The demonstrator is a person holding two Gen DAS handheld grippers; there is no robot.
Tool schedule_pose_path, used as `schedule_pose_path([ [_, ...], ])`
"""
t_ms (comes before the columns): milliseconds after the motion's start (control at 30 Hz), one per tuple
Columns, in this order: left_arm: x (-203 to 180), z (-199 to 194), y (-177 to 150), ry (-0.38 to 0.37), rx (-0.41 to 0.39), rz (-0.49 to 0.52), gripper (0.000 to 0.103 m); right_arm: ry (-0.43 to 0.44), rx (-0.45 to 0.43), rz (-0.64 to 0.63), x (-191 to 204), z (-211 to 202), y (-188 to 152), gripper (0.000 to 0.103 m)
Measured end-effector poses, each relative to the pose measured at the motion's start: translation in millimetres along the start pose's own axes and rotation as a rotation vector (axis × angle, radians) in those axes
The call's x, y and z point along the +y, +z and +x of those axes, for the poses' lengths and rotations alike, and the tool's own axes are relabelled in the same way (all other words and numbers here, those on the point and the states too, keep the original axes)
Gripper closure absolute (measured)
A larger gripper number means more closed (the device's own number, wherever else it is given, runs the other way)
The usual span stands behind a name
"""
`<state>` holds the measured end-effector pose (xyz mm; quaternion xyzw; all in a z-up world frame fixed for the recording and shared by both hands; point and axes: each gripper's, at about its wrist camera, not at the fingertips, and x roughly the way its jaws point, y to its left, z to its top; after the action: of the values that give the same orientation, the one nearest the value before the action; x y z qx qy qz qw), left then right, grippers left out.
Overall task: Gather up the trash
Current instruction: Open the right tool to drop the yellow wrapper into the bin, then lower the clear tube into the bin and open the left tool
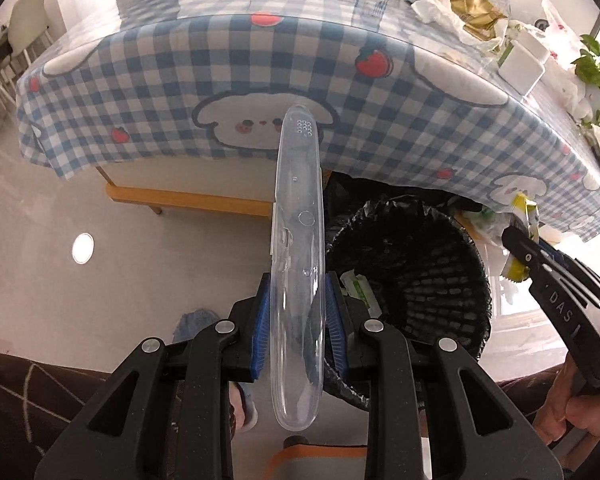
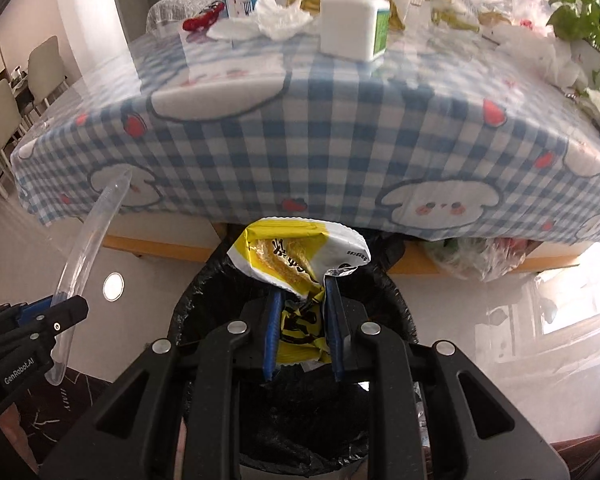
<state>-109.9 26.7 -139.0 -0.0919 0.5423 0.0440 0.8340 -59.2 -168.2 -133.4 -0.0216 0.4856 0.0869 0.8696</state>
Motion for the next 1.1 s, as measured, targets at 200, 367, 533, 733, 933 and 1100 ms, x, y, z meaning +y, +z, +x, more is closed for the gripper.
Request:
schedule_pose_path([
  [200,10,0,-1,0.005,-0.007,-0.023,0.078,0.0,0.012,-0.005,6,7,-1,0.083],
  [367,12,-3,-2,0.013,-0.011,-0.027,0.078,0.013,-0.007,0.002,10,2,-1,0.061],
  [533,8,-2,-1,0.015,-0.009,-0.019,0.078,0.022,-0.015,0.015,7,-3,1,0.048],
  [733,-2,1,1,0.007,-0.004,-0.003,0.078,0.009,-0.023,0.017,-1,-4,1,0.024],
  [933,-23,6,0,-0.009,-0.001,0.031,0.078,-0.015,-0.031,0.018,-16,-5,-6,0.008],
  [1100,-44,11,-2,-0.022,0.003,0.061,0.078,-0.031,-0.028,0.048,-40,-6,-12,0.008],
])
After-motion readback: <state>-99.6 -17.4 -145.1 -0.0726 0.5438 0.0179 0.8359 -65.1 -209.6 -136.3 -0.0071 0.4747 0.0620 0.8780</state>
